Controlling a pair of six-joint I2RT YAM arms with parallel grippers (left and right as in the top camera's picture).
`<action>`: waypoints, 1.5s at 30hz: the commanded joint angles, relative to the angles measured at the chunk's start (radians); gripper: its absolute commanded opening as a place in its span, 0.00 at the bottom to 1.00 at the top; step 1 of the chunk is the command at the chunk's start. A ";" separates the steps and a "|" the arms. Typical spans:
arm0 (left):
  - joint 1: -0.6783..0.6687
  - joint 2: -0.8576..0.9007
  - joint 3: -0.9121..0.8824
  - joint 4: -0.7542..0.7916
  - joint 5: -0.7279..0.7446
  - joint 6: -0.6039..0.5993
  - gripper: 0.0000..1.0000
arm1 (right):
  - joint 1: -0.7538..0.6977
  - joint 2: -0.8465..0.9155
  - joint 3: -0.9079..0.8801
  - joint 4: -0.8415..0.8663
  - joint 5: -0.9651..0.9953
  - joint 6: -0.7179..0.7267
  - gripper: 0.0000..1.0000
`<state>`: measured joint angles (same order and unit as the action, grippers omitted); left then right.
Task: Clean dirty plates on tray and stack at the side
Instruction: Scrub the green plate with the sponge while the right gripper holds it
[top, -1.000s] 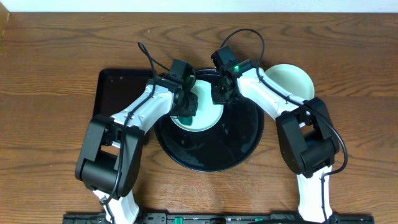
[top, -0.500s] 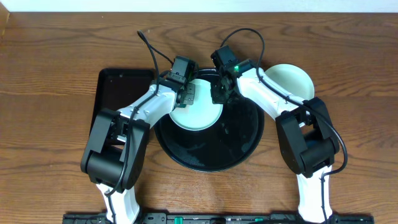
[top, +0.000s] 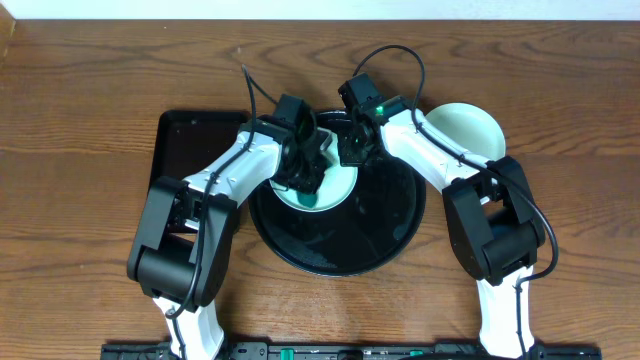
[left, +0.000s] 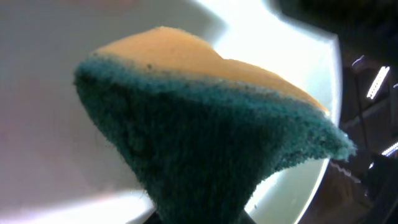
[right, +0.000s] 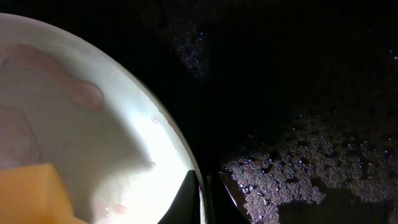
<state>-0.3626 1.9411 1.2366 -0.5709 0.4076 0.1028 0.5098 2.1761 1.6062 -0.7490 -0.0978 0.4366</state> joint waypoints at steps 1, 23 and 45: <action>0.006 -0.002 0.005 0.072 -0.026 0.015 0.08 | -0.004 0.035 -0.011 -0.003 0.041 0.018 0.01; 0.013 0.000 0.005 0.020 -0.499 -0.399 0.08 | -0.004 0.035 -0.011 -0.003 0.040 0.011 0.01; 0.014 0.000 0.005 0.256 -0.477 -0.252 0.08 | 0.002 0.035 -0.011 -0.003 0.041 0.000 0.01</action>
<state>-0.3515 1.9411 1.2419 -0.3210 0.2211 -0.0654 0.5110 2.1777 1.6062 -0.7502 -0.1135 0.4362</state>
